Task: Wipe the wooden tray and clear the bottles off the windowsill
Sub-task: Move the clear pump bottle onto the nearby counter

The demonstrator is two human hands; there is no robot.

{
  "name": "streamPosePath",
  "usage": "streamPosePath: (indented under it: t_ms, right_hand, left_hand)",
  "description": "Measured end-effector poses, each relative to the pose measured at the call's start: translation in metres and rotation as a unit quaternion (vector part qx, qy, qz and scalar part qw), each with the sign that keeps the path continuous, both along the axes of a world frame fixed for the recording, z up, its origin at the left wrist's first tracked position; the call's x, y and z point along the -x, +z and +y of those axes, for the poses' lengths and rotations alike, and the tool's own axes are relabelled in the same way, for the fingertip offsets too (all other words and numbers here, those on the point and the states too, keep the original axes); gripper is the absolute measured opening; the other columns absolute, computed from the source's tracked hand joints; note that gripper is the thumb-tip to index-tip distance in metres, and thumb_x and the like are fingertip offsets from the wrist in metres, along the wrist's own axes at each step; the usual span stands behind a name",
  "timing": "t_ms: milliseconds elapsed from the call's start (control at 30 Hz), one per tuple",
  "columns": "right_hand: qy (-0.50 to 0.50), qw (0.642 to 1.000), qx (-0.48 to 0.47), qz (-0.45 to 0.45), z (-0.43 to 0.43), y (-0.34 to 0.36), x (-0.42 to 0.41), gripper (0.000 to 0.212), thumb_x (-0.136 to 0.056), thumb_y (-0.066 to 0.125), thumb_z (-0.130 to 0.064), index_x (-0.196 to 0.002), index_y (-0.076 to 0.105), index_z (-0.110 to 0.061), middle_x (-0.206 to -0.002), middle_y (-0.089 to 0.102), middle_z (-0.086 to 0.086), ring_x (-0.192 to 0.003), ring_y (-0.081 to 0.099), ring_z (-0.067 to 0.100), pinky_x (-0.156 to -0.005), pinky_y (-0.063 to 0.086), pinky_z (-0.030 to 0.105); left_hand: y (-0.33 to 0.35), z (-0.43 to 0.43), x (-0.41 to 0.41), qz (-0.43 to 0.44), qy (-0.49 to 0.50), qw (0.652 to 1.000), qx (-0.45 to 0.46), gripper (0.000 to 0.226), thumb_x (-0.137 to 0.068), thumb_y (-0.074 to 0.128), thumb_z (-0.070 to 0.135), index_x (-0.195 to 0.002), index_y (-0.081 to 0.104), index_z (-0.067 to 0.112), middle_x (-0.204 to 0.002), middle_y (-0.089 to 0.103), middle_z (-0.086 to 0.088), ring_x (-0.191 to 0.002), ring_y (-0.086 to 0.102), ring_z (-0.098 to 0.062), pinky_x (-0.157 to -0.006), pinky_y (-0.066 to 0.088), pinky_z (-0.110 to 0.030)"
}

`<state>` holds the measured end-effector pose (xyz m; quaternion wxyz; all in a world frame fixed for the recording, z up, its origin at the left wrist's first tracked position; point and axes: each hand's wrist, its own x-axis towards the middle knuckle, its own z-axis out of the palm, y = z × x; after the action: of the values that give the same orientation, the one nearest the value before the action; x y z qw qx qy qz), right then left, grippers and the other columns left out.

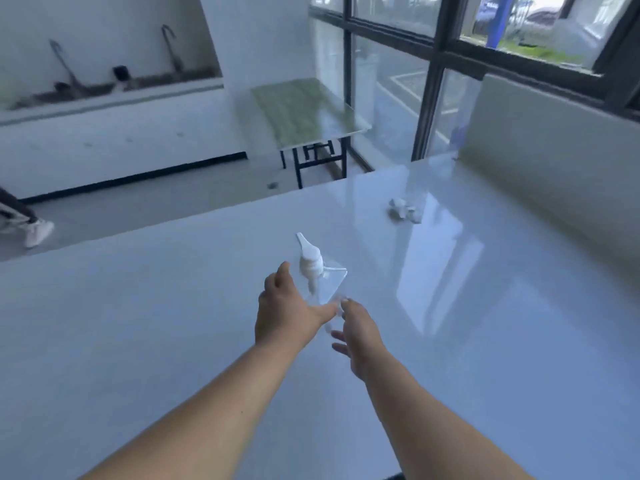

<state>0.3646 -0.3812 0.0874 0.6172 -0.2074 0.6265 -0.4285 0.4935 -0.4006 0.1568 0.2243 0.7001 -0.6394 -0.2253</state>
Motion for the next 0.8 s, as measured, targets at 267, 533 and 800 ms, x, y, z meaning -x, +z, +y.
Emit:
streamPosePath:
  t_ms: [267,533,800]
  right_hand:
    - [0.142,0.989,-0.030,-0.019,-0.050,-0.016,-0.225,0.050,-0.099,0.045,-0.048,-0.146,0.047,-0.034,-0.138,0.053,-0.005,-0.106,0.064,0.025,-0.088,0.054,0.041]
    - [0.192,0.980,-0.054,-0.015,-0.058,-0.040,-0.329,0.052,-0.100,0.046,-0.048,-0.150,0.045,-0.034,-0.134,0.052,-0.008,-0.106,0.065,0.025,-0.088,0.054,0.042]
    - [0.192,0.980,-0.056,0.001,-0.055,-0.057,-0.349,0.054,-0.099,0.046,-0.050,-0.151,0.043,-0.033,-0.133,0.051,-0.009,-0.107,0.064,0.023,-0.092,0.054,0.044]
  left_hand:
    - [-0.020,-0.013,-0.227,-0.001,0.140,0.990,-0.016,0.131,-0.056,0.077,0.075,-0.159,0.018,0.020,-0.158,0.033,-0.007,-0.140,0.041,-0.029,-0.100,0.045,-0.041]
    - [-0.044,-0.003,-0.326,-0.005,0.195,0.981,-0.016,0.128,-0.060,0.081,0.070,-0.159,0.021,0.016,-0.154,0.037,-0.011,-0.136,0.044,-0.033,-0.099,0.045,-0.042]
    - [-0.065,0.003,-0.349,0.018,0.199,0.980,-0.019,0.133,-0.057,0.082,0.073,-0.160,0.020,0.017,-0.156,0.038,-0.008,-0.141,0.041,-0.029,-0.104,0.041,-0.038]
